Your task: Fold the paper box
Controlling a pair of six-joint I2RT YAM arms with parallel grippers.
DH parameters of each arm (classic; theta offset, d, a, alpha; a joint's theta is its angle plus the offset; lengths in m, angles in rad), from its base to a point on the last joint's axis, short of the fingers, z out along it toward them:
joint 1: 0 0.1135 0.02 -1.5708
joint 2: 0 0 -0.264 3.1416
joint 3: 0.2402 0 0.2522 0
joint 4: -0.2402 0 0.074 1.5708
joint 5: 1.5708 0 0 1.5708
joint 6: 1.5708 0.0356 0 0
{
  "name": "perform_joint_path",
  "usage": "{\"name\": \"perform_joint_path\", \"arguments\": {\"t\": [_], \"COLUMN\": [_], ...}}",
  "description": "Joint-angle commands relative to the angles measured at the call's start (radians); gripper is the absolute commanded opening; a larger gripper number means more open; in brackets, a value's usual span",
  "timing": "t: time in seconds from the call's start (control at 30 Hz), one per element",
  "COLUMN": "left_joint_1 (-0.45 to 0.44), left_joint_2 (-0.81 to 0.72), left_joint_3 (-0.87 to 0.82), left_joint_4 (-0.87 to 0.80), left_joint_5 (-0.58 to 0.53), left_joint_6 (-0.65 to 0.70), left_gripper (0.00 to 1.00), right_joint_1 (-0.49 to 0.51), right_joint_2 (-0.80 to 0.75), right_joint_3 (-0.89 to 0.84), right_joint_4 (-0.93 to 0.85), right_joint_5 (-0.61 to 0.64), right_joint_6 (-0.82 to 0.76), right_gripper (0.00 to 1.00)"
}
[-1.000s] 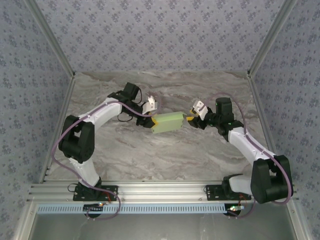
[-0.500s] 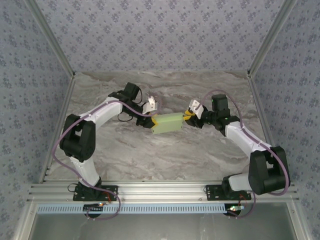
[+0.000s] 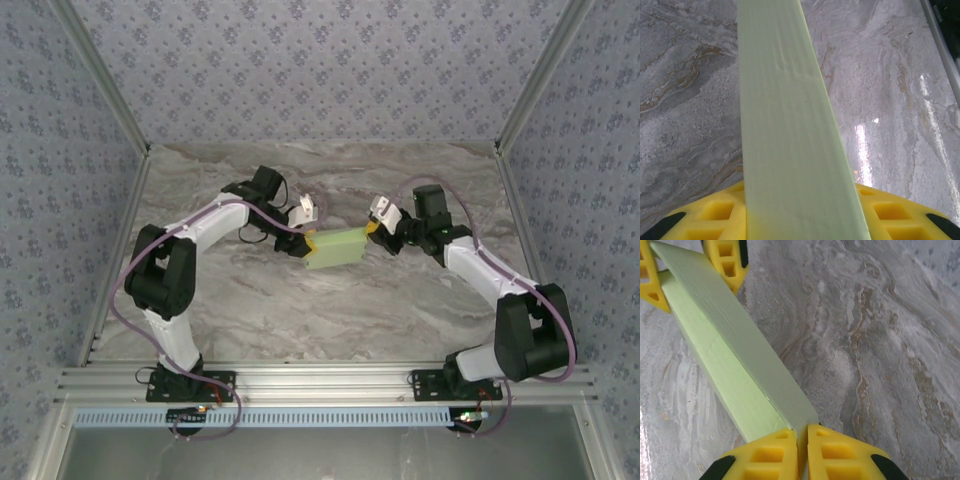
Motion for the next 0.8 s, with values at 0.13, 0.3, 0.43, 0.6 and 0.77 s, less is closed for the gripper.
{"name": "perform_joint_path", "arguments": {"t": [0.13, 0.3, 0.43, 0.6, 0.77], "left_joint_1": [-0.035, -0.044, -0.05, -0.049, -0.052], "left_joint_2": [0.023, 0.039, 0.053, 0.064, 0.075], "left_joint_3": [0.036, 0.039, 0.047, 0.054, 0.069], "left_joint_4": [0.005, 0.018, 0.01, -0.001, -0.015], "left_joint_5": [-0.054, -0.097, -0.131, -0.157, -0.169], "left_joint_6": [-0.013, -0.038, -0.046, -0.061, -0.074], "left_gripper": [0.38, 0.38, 0.4, 0.42, 0.44], "right_joint_1": [0.082, 0.122, 0.154, 0.18, 0.187], "right_joint_2": [0.075, 0.127, 0.165, 0.194, 0.221], "right_joint_3": [0.14, 0.219, 0.276, 0.312, 0.387], "right_joint_4": [-0.163, -0.246, -0.292, -0.33, -0.375], "right_joint_5": [0.219, 0.337, 0.395, 0.438, 0.442], "right_joint_6": [0.211, 0.378, 0.503, 0.601, 0.645], "right_gripper": [0.1, 0.1, 0.11, 0.11, 0.11]}}
